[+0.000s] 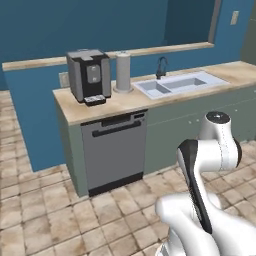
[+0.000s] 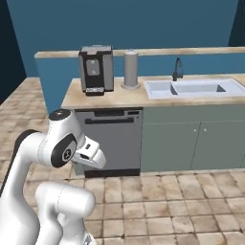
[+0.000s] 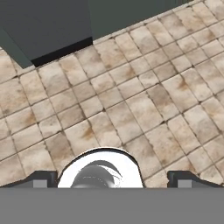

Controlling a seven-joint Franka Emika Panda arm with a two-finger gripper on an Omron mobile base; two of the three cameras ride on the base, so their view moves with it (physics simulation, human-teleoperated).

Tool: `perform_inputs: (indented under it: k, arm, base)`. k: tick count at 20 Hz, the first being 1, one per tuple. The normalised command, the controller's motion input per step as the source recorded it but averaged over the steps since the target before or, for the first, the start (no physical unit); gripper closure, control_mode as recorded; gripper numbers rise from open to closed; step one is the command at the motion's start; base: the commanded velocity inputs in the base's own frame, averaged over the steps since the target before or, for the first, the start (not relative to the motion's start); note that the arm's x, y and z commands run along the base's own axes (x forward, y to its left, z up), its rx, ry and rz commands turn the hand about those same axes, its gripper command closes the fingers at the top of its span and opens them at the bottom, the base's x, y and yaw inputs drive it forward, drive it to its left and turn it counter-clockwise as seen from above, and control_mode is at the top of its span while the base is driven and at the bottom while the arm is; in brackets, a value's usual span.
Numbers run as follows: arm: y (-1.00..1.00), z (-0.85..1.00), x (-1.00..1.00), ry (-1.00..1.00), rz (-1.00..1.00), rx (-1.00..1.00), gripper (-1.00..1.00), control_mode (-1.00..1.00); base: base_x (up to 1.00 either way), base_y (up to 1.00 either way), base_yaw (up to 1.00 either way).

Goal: Four empty soda cans are scattered around the kitchen. Gather all the cans and cluster them next to the stove for recycling.

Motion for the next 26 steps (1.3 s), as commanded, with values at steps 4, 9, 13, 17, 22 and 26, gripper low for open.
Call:
perform_inputs:
  k: [4,9,13,17,22,26]
  arm:
    - [0.00,0.00,0.00,0.00,0.00,0.00,-1.00,1.00]
    - [0.00,0.00,0.00,0.00,0.00,0.00,-1.00,1.00]
    - [0.00,0.00,0.00,0.00,0.00,0.00,-1.00,1.00]
    - [0.00,0.00,0.00,0.00,0.00,0.00,-1.00,1.00]
    - [0.00,0.00,0.00,0.00,0.00,0.00,-1.00,1.00]
    - [0.00,0.00,0.00,0.00,0.00,0.00,-1.00,1.00]
  base:
    - [0.44,0.63,0.00]
    - [0.43,0.65,0.00]
    - [0.35,0.69,0.00]
    - [0.27,0.69,0.01]
    - [0.28,0.70,0.00]
    - [0.25,0.70,0.01]
